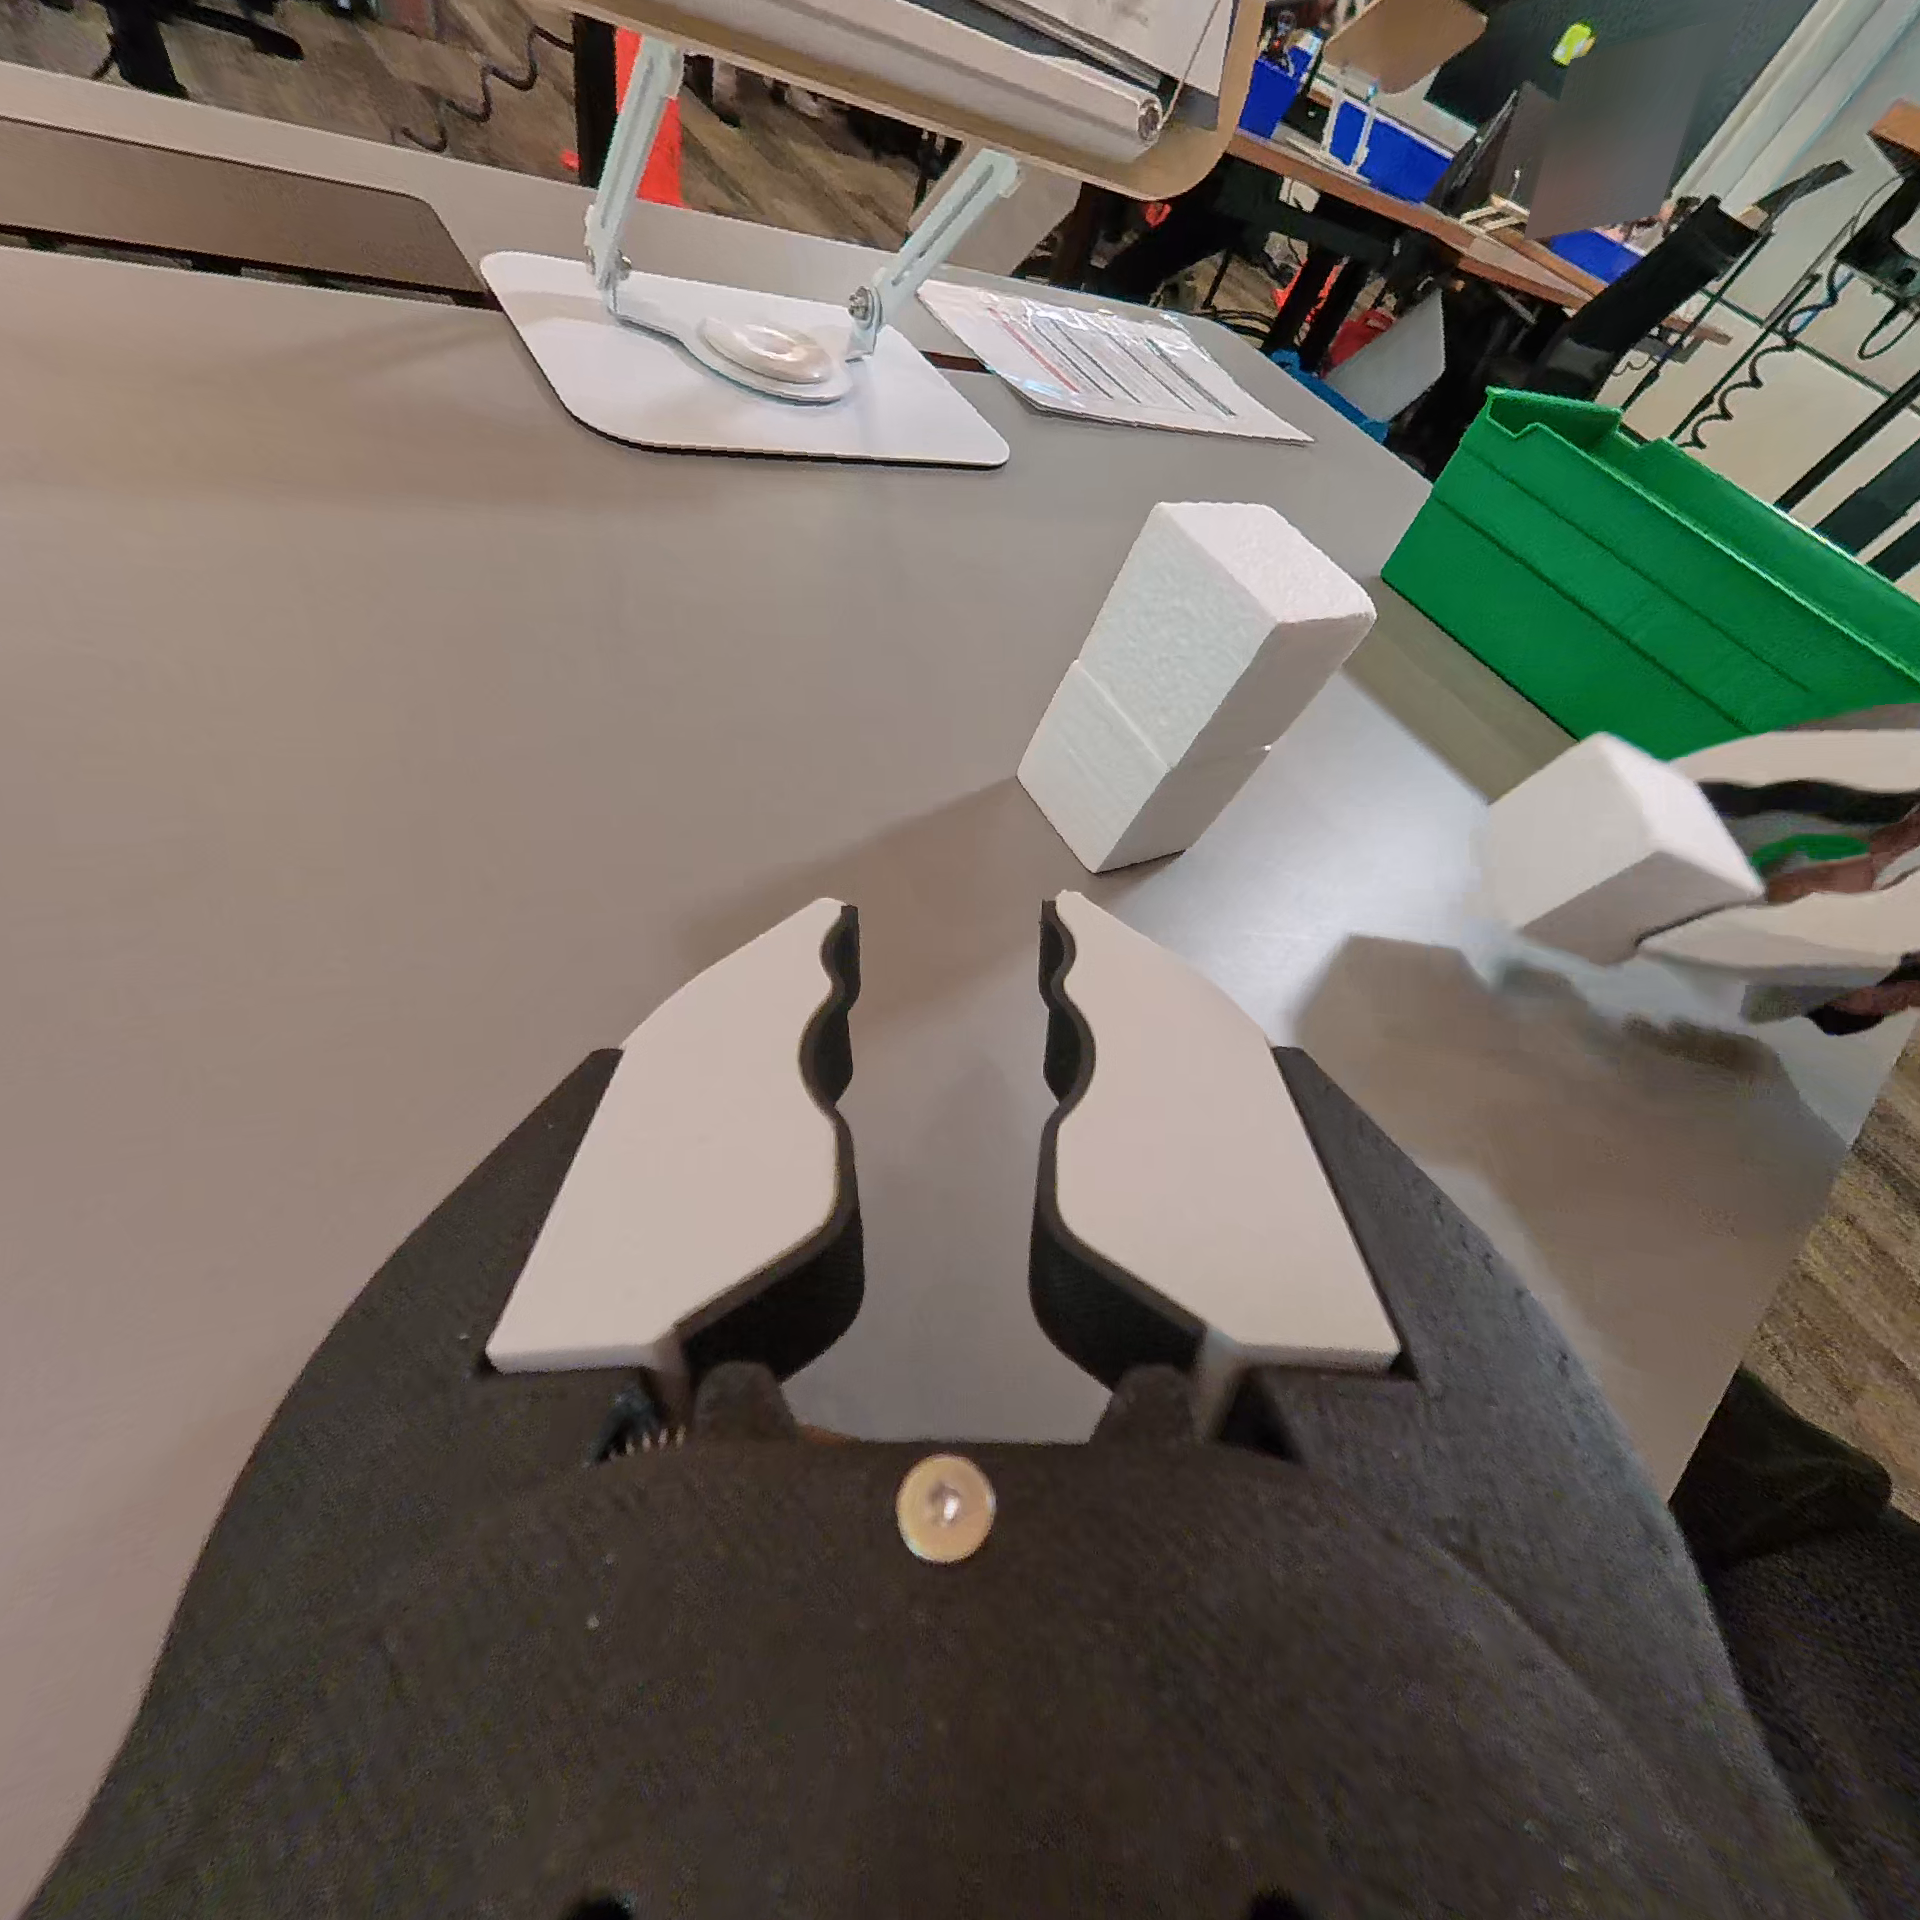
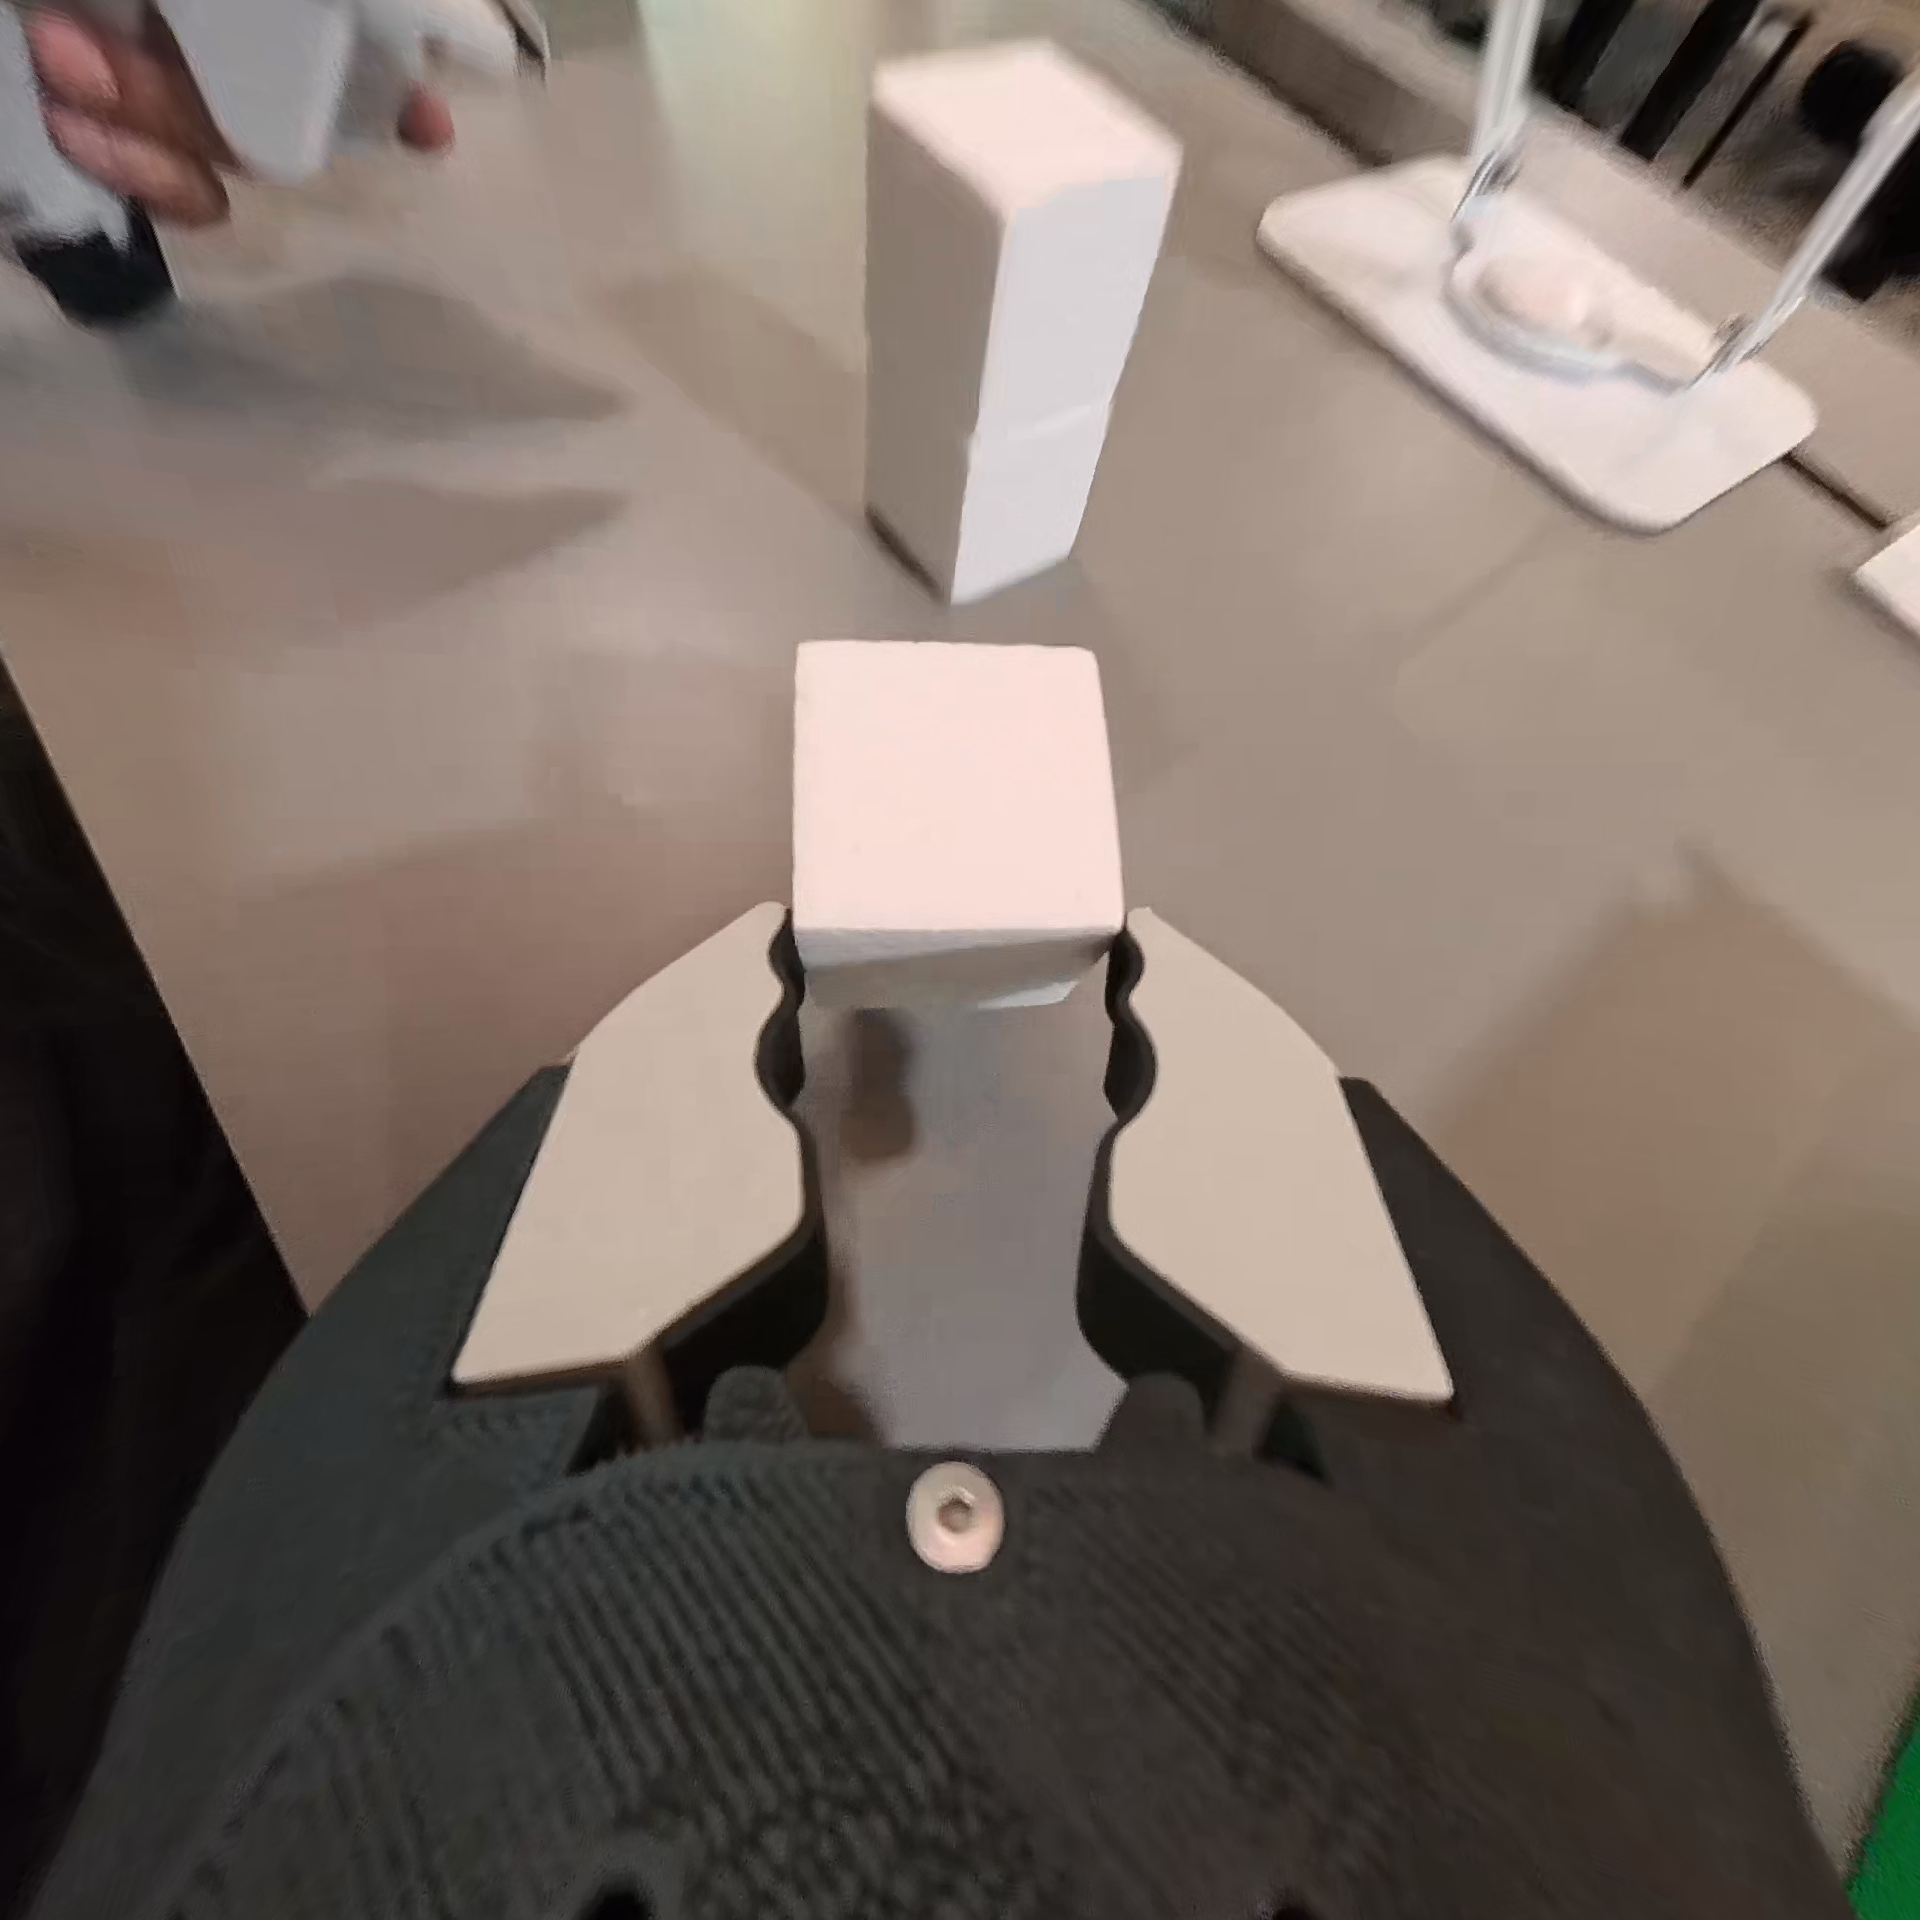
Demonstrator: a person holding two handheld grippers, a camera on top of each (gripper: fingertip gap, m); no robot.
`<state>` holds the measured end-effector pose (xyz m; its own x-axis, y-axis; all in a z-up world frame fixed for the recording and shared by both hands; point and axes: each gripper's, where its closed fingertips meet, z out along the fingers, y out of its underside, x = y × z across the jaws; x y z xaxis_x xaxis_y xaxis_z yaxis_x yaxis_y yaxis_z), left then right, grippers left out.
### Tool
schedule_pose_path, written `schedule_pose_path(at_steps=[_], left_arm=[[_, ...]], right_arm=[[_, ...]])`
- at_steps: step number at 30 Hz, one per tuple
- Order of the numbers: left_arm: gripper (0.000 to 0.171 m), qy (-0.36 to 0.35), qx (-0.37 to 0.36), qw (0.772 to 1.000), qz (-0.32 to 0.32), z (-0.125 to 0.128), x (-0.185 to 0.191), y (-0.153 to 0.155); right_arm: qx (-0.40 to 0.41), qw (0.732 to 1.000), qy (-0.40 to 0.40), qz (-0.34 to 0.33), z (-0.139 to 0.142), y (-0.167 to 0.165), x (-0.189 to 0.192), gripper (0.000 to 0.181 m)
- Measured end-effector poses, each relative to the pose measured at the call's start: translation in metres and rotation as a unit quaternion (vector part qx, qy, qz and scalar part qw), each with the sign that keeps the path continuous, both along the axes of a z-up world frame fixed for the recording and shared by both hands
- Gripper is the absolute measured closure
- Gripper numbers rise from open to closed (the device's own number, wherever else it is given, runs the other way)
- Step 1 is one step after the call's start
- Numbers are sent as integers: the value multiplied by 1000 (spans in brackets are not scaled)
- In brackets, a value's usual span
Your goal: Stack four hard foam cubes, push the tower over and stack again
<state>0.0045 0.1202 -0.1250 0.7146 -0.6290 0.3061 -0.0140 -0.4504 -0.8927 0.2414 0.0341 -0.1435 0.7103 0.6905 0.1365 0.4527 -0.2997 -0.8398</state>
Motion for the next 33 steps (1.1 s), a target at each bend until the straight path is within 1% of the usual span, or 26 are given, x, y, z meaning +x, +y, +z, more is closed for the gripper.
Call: schedule_pose_path(at_steps=[3, 5, 8, 12, 14, 16, 18, 21, 24, 27, 30, 33], left_arm=[[138, 1, 2, 1000, 2, 0, 0, -1], [138, 3, 3, 1000, 1, 0, 0, -3], [138, 4, 8, 1000, 2, 2, -2, -6], [139, 14, 14, 1000, 5, -1, -6, -10], [139, 28, 18, 999, 12, -3, -14, -16], [139, 43, 35, 998, 26, -2, -25, -19], [139, 66, 50, 996, 40, -3, -39, -25], [140, 82, 64, 992, 66, -2, -61, -31], [140, 68, 58, 992, 91, 0, -79, -35], [140, 52, 51, 992, 107, 1, -90, -39], [141, 39, 51, 992, 113, 5, -94, -41], [140, 31, 45, 993, 107, 4, -92, -42]], right_arm=[[53, 998, 43, 8, 37, 14, 0, 124], [68, 995, 55, 39, 63, 22, -5, 124], [74, 991, 38, 103, 96, 41, -20, 125], [73, 981, 20, 178, 121, 76, -50, 125], [63, 977, 12, 204, 122, 93, -64, 125], [31, 975, 1, 222, 110, 106, -72, 125], [5, 971, 1, 237, 99, 111, -78, 125], [4, 968, -11, 251, 92, 111, -83, 125], [-4, 967, -25, 253, 88, 113, -85, 124], [-13, 966, -10, 258, 88, 115, -91, 125], [-15, 965, -20, 263, 84, 117, -95, 125], [-14, 963, -34, 266, 78, 116, -95, 125]])
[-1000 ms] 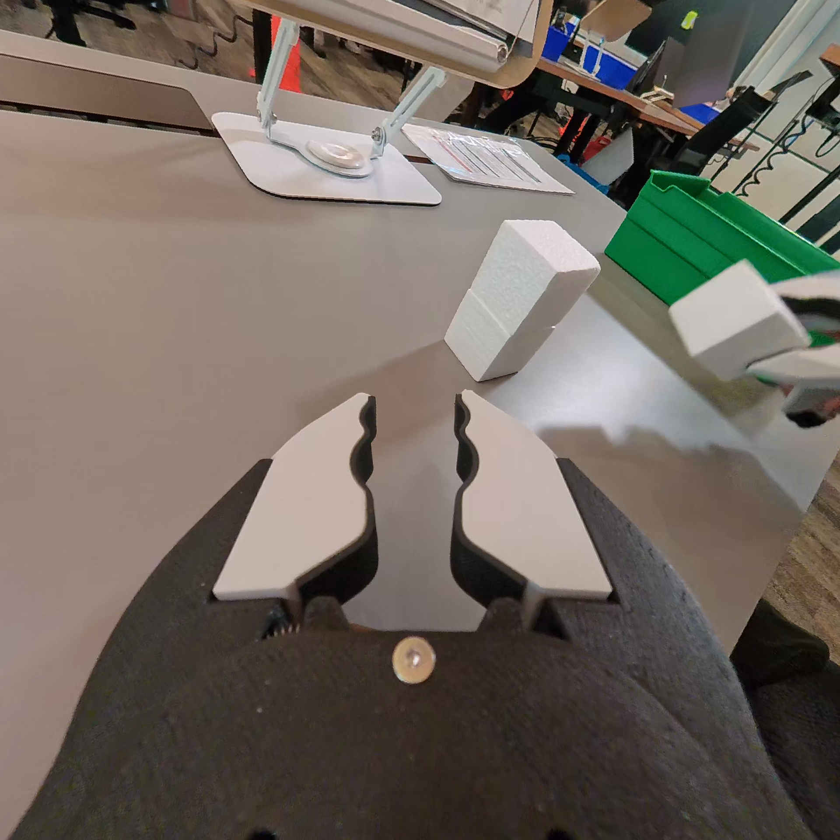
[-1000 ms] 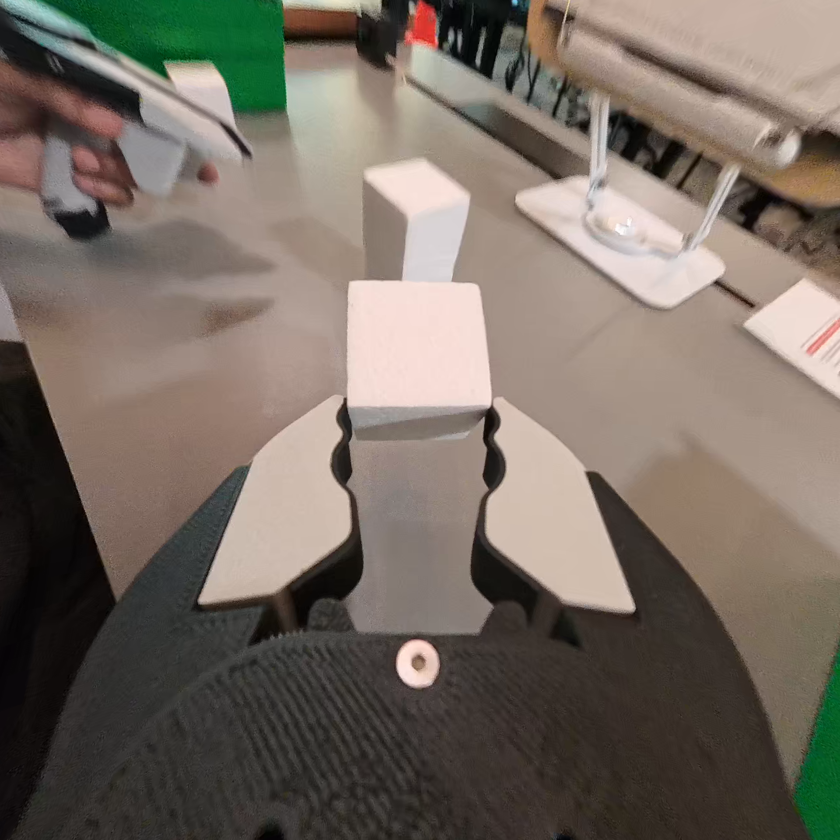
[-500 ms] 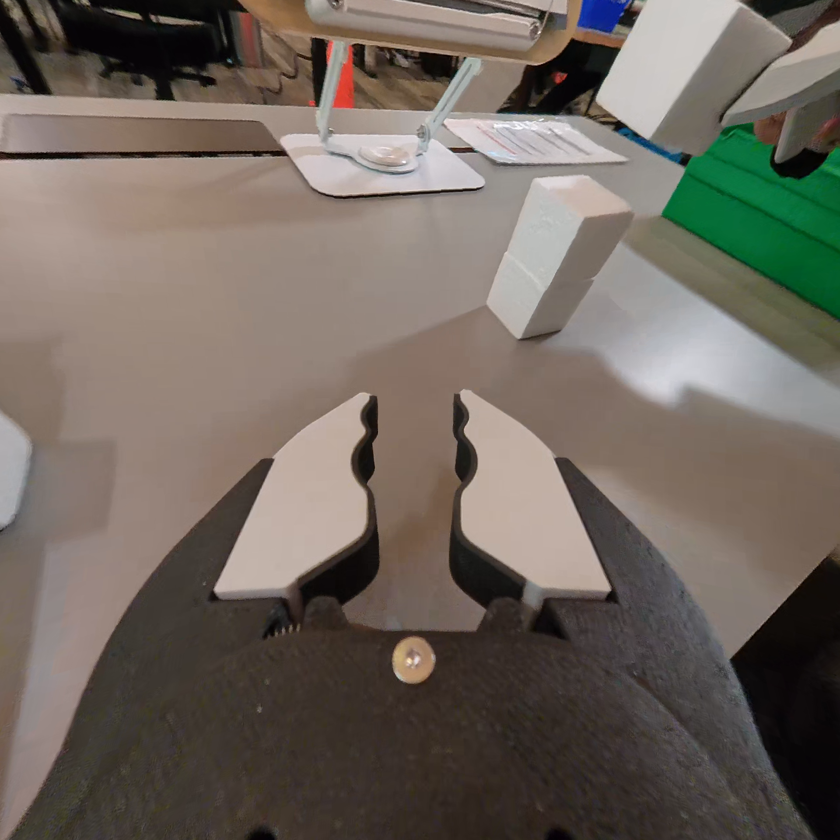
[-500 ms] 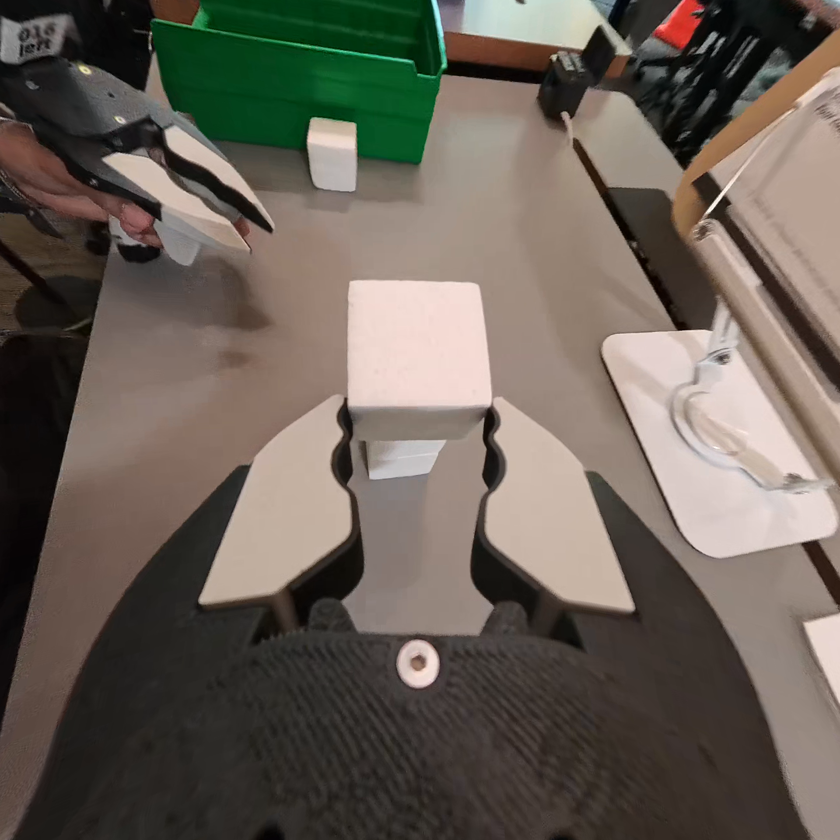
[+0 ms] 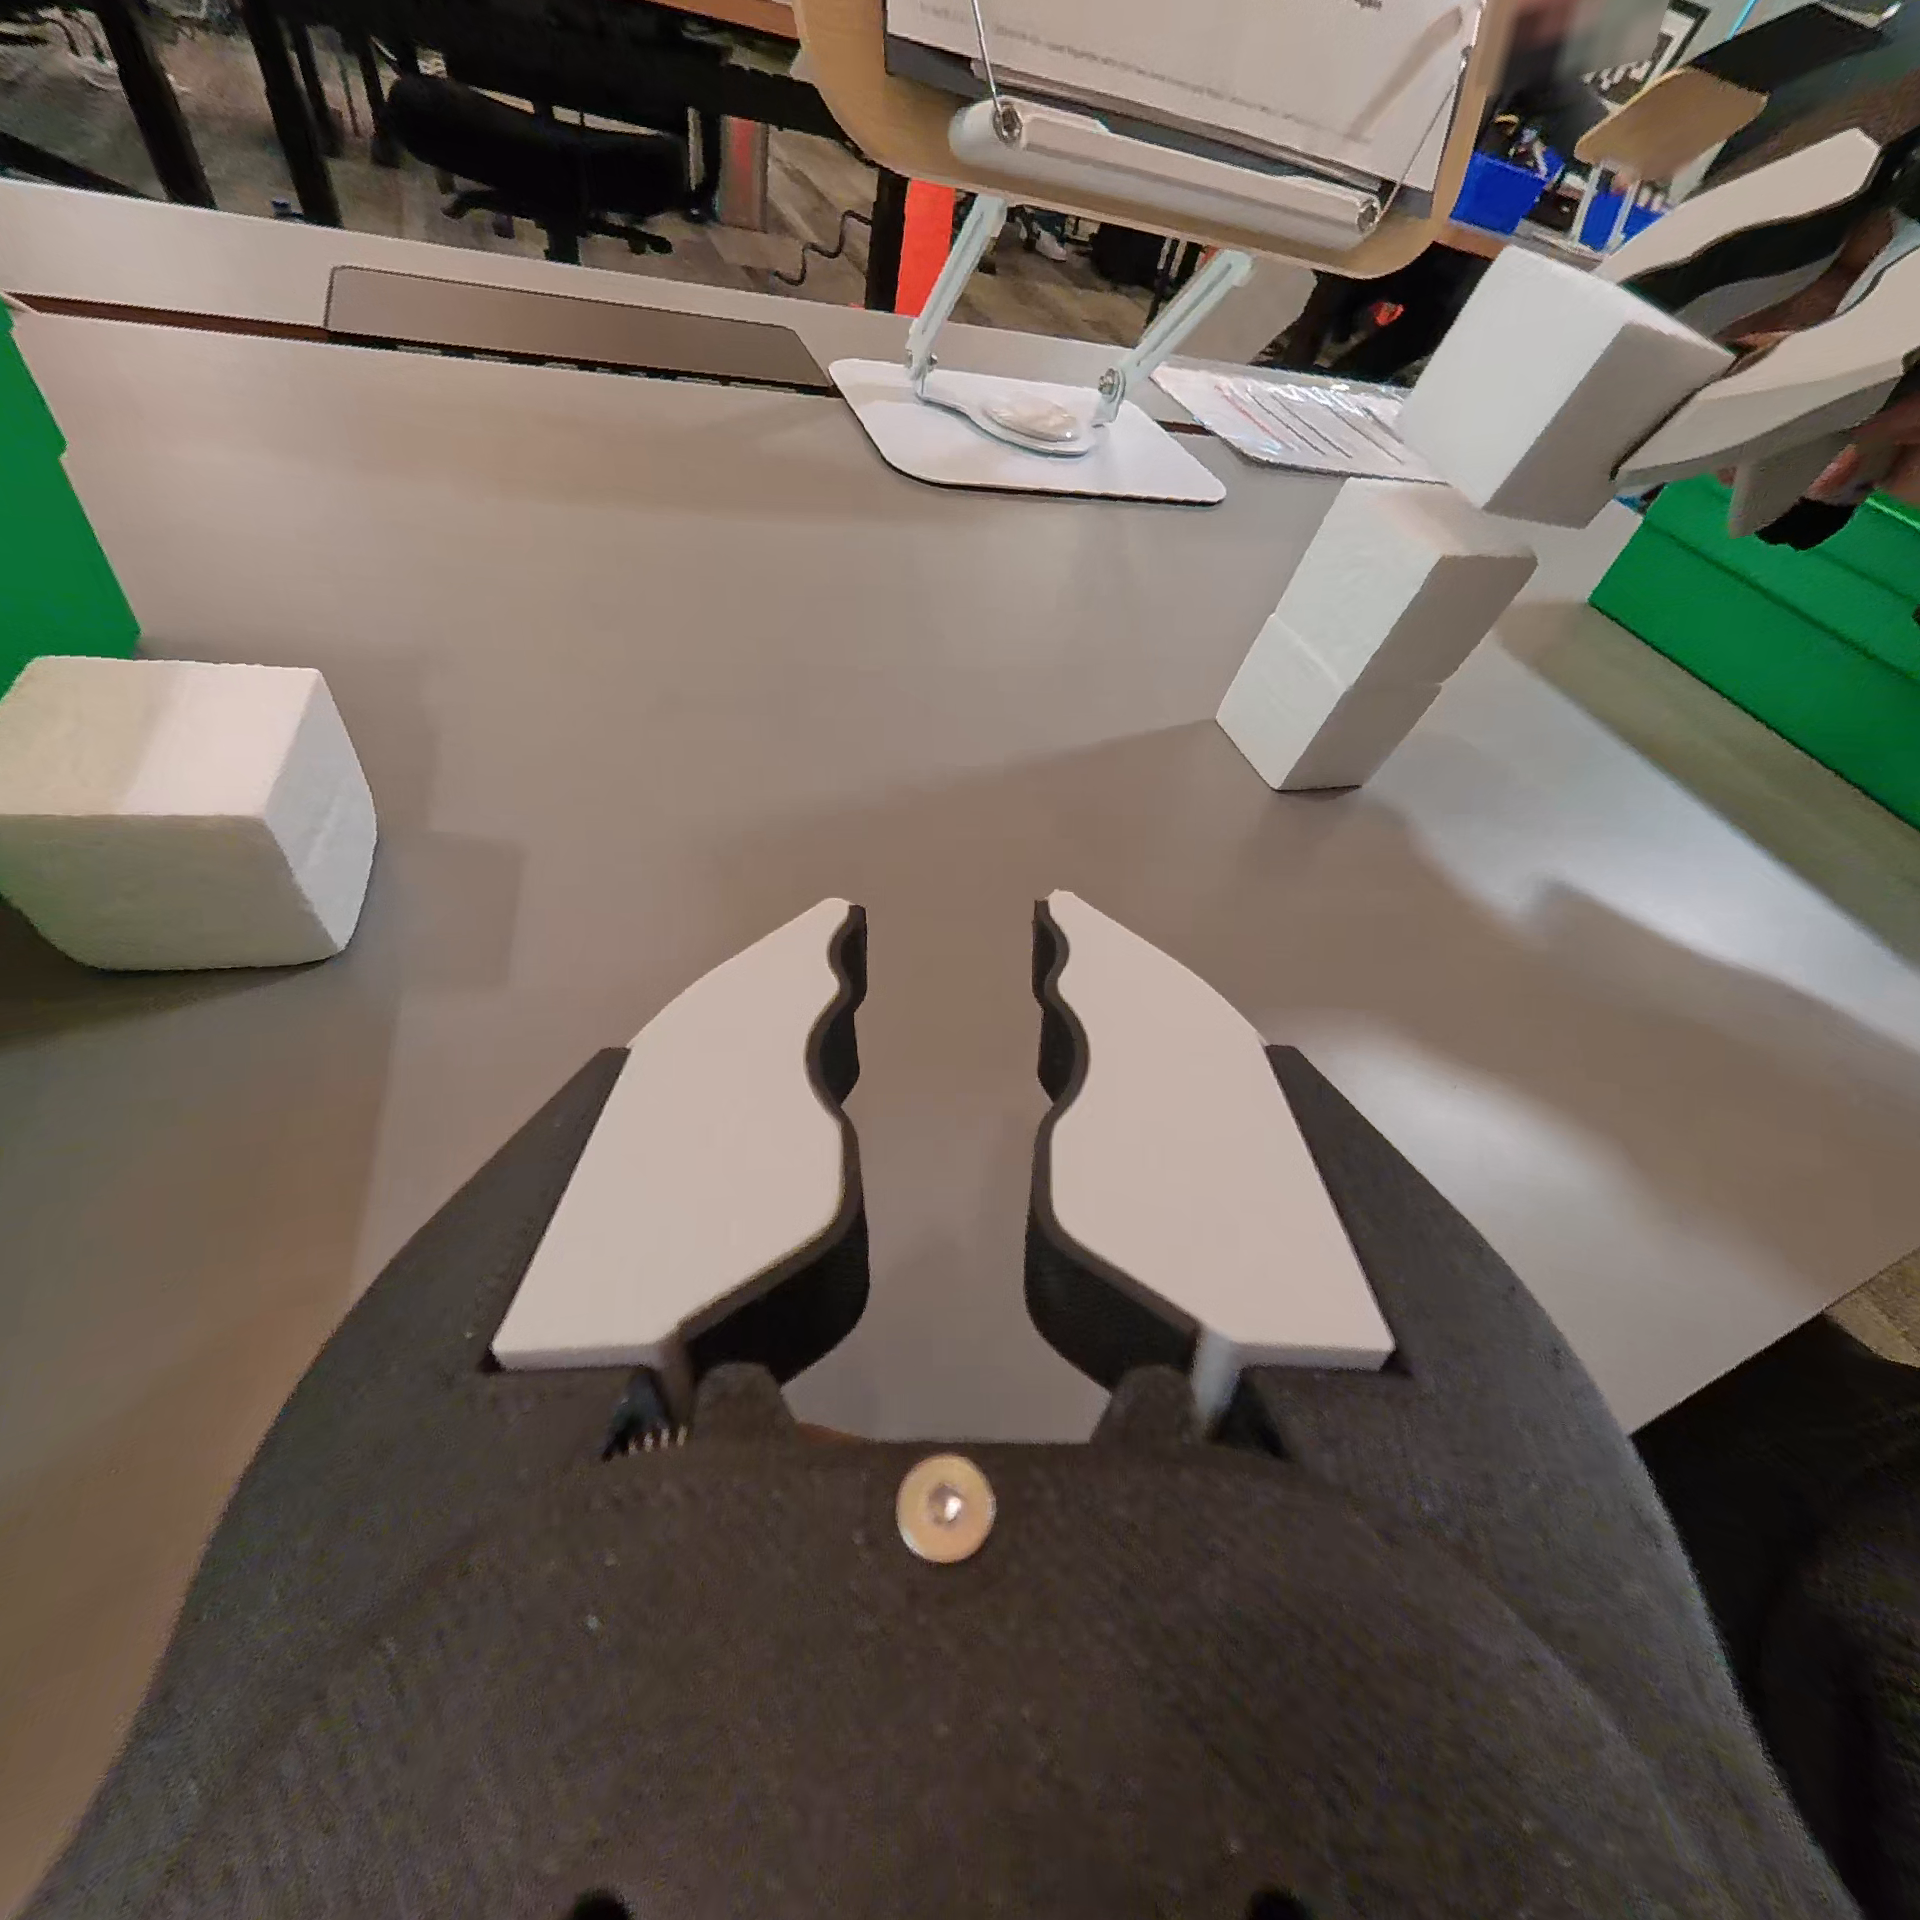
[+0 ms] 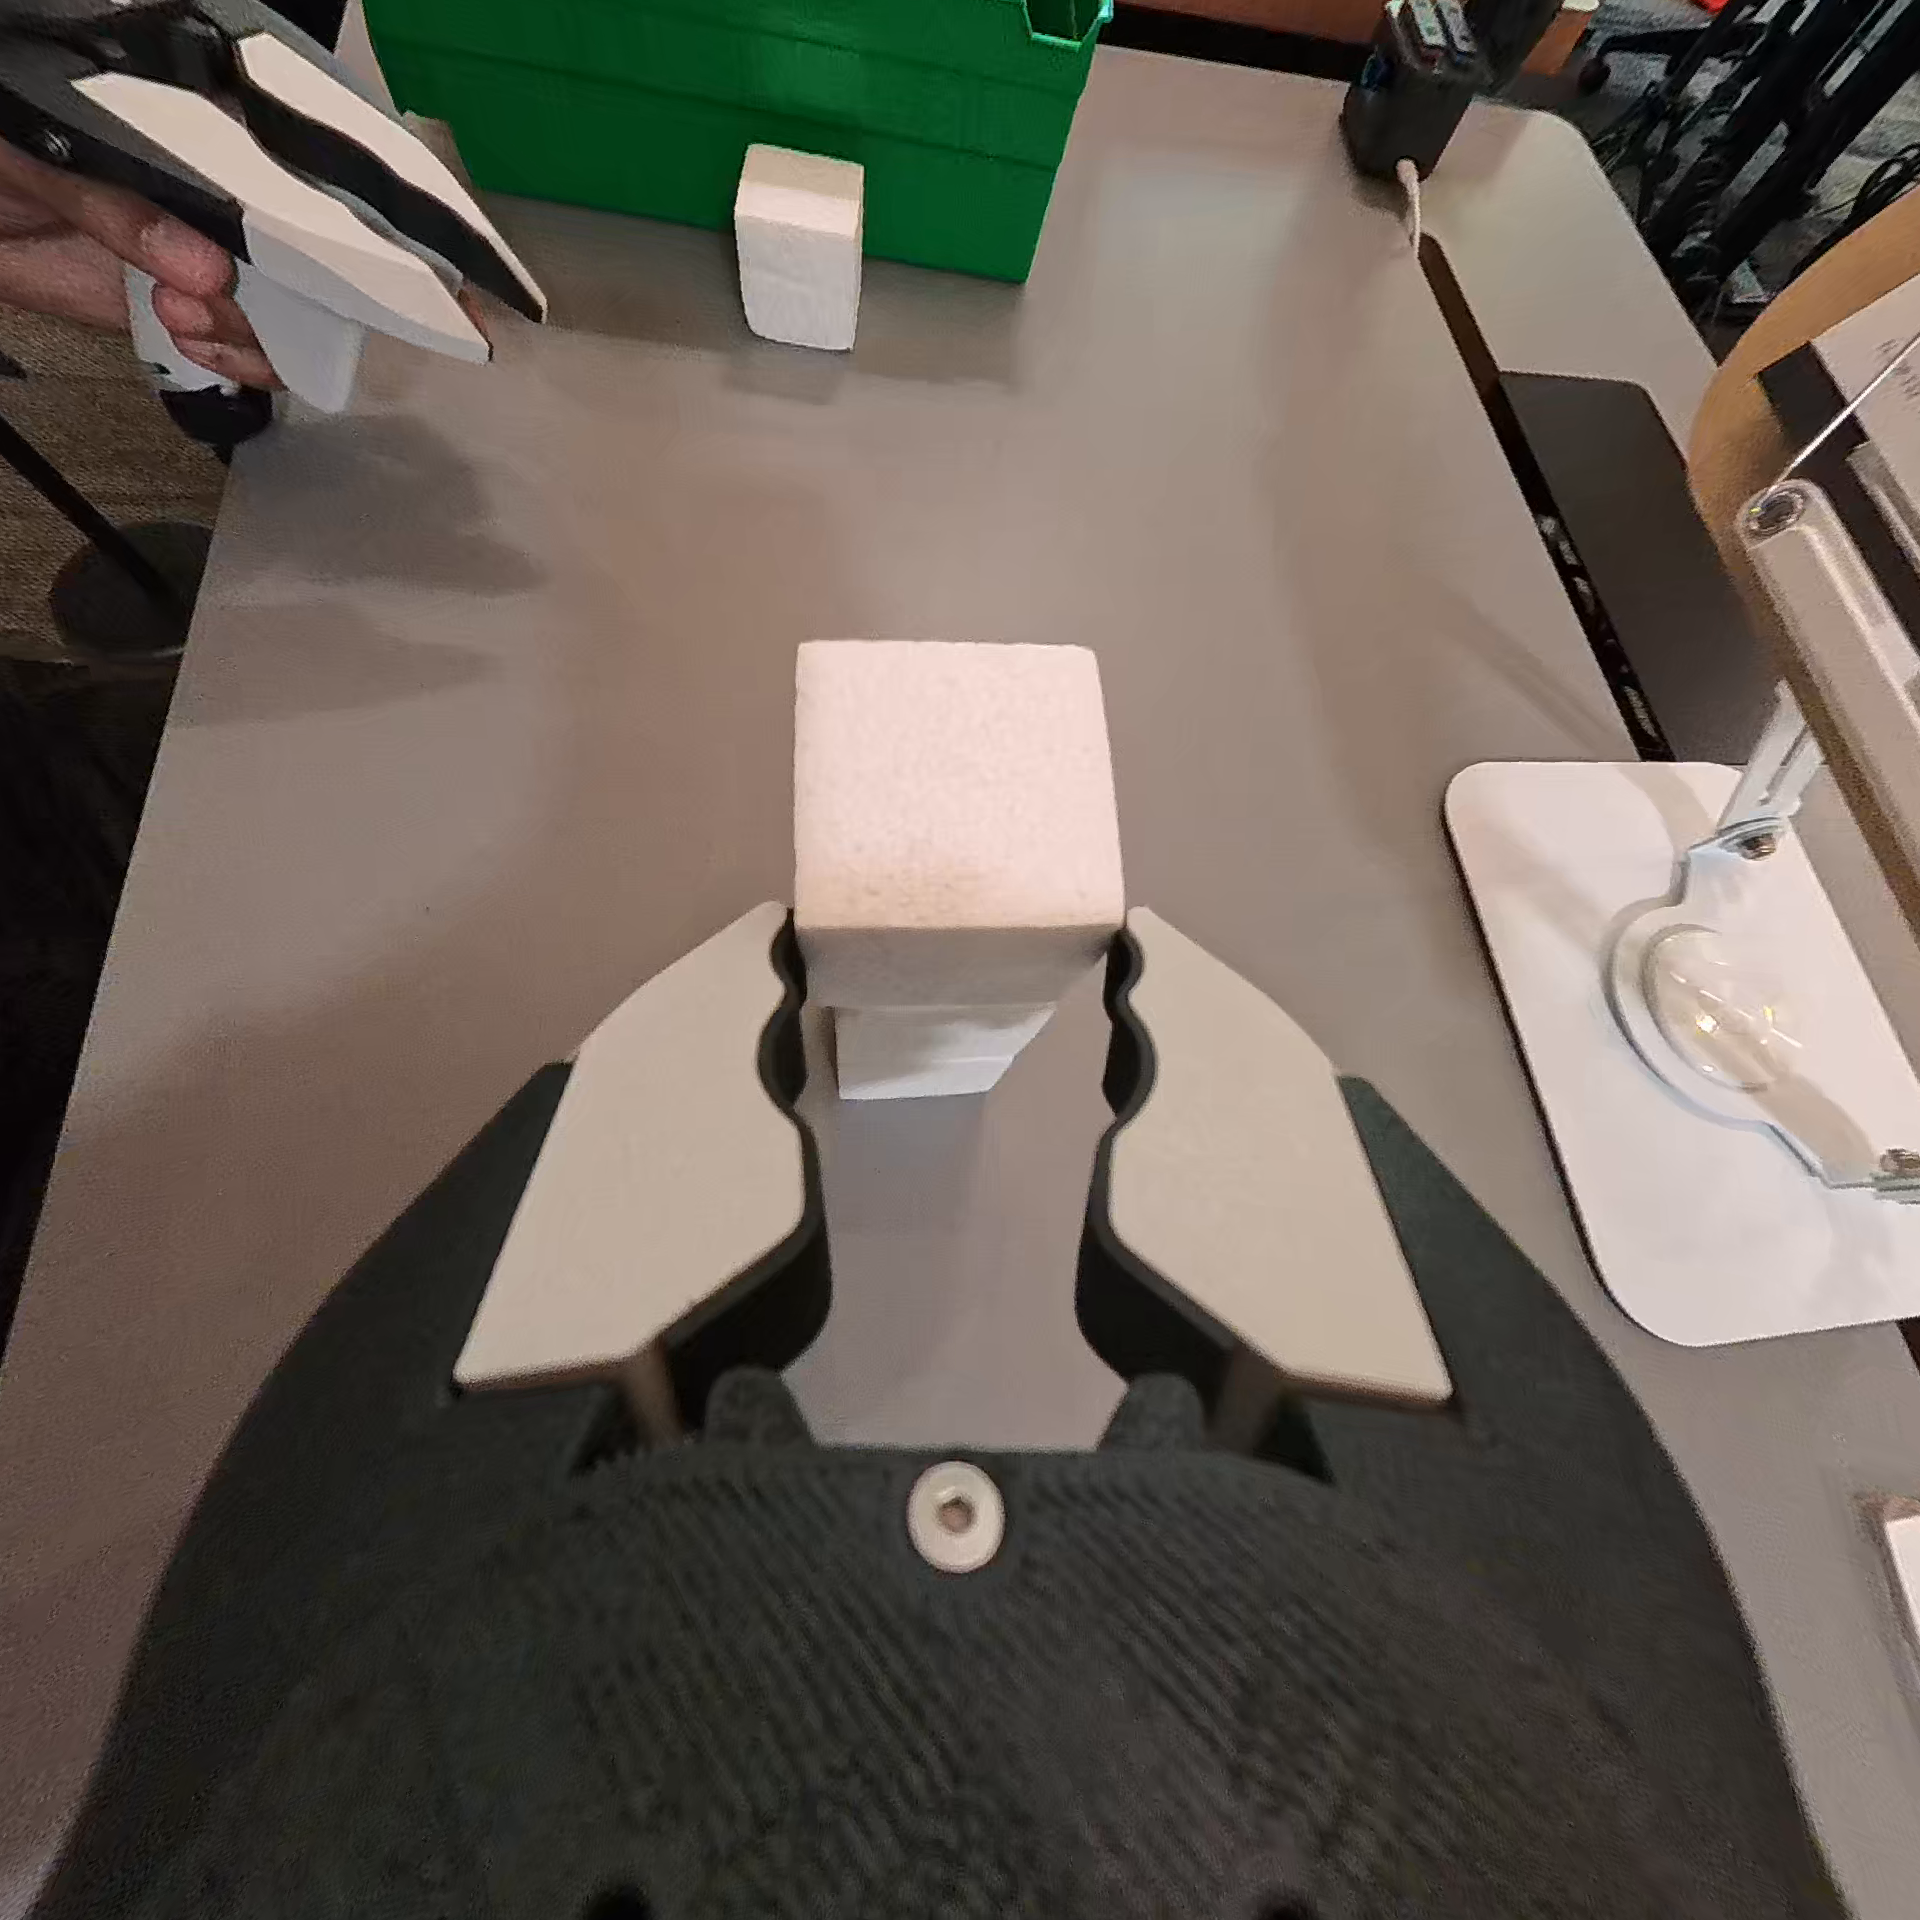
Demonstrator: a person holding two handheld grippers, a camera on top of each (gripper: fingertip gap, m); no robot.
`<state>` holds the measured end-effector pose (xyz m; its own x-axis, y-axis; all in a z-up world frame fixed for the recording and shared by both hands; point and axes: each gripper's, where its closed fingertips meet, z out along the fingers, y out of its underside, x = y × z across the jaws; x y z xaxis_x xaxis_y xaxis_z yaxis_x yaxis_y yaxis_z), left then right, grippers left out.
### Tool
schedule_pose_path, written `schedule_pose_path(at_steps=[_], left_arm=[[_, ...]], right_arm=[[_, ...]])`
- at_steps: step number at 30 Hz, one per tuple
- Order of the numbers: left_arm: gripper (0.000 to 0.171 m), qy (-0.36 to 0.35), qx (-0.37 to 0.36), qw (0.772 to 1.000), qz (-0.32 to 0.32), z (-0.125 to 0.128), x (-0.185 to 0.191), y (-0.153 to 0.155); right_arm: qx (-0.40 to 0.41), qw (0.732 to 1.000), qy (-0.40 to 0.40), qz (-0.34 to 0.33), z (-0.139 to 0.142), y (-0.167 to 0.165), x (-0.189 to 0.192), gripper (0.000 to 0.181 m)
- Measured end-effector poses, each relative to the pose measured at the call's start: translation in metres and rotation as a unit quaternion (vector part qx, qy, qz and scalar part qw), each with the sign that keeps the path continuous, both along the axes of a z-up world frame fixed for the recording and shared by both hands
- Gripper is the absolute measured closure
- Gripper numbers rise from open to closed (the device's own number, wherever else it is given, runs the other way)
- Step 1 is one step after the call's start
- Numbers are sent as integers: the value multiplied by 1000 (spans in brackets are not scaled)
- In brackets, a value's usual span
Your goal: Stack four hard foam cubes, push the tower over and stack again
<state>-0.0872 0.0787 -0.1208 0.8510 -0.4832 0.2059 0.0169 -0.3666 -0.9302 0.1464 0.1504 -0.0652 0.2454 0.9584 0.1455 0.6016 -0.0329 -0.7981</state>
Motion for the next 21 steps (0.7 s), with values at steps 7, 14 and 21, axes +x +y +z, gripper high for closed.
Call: schedule_pose_path(at_steps=[7, 14, 21], left_arm=[[140, -6, -9, 1000, -5, -2, 2, 0], [140, -23, -20, 1000, -3, -4, 0, 2], [139, -22, -25, 999, 0, -6, -4, 4]], right_arm=[[-1, 1000, -9, 8, -4, 1, -1, 125], [-5, 1000, -22, 13, -8, 4, -3, 125], [-15, 999, -27, 15, -11, 5, -1, 125]])
